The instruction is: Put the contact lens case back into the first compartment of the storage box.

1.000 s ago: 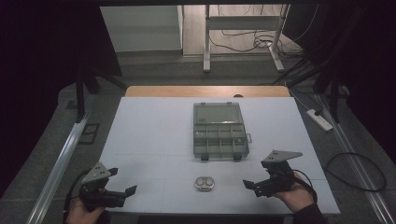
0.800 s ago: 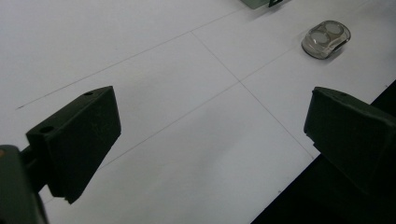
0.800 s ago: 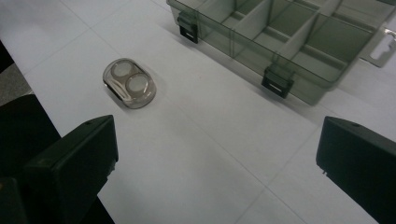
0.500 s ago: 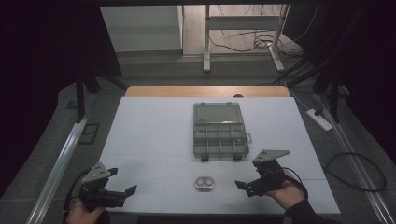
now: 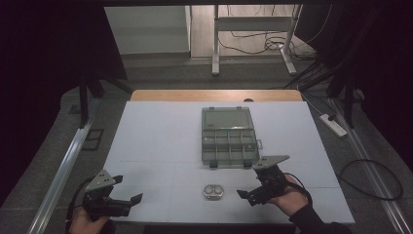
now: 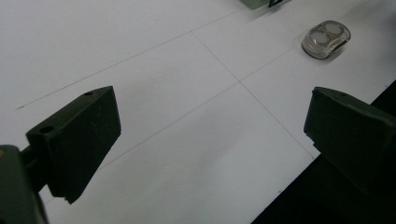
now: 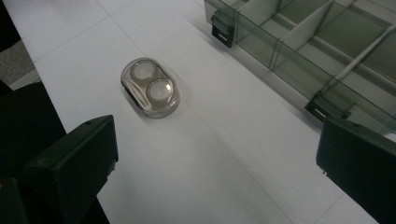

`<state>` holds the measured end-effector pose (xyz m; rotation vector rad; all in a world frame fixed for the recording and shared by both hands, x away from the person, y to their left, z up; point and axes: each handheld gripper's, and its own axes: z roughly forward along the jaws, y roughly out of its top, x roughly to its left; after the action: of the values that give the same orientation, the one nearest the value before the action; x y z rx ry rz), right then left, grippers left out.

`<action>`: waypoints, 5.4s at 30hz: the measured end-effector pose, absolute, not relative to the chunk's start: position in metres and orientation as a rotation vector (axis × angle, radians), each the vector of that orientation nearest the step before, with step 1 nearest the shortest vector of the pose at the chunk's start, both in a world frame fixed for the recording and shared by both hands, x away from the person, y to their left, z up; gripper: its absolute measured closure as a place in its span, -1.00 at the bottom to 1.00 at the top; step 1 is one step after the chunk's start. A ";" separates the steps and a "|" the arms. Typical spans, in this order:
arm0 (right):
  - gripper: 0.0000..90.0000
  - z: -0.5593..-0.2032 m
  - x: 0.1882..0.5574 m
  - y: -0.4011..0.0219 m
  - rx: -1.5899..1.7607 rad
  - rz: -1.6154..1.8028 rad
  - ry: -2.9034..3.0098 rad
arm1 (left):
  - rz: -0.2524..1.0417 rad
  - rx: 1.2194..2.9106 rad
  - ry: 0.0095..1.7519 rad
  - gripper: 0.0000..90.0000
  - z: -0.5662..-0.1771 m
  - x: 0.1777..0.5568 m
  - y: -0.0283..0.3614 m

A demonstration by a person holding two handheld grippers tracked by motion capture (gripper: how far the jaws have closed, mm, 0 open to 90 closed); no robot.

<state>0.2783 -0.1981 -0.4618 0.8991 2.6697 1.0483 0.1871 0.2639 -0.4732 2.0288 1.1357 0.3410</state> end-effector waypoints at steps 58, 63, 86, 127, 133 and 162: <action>-1.00 -0.493 0.295 -0.102 0.693 0.699 2.936 | 0.344 2.034 1.131 -0.91 -0.473 0.187 0.264; -1.00 -0.497 0.296 -0.097 0.677 0.668 2.951 | 0.344 2.035 1.132 -0.91 -0.473 0.187 0.263; -0.99 -0.519 0.301 -0.077 0.519 0.518 2.974 | 0.344 2.034 1.130 -0.91 -0.473 0.187 0.264; 0.02 -0.484 0.306 -0.087 0.588 0.822 2.959 | 0.347 2.034 1.128 -0.91 -0.473 0.187 0.264; 0.03 -0.477 0.311 -0.087 0.617 0.854 2.934 | 0.346 2.033 1.130 -0.91 -0.473 0.187 0.264; 0.07 -0.462 0.351 -0.077 0.851 0.891 2.733 | 0.344 2.032 1.133 -0.90 -0.473 0.187 0.264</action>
<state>0.3509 -0.0775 -0.4620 0.8507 2.7333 0.8909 0.1871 0.2637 -0.4734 2.0316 1.1329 0.3444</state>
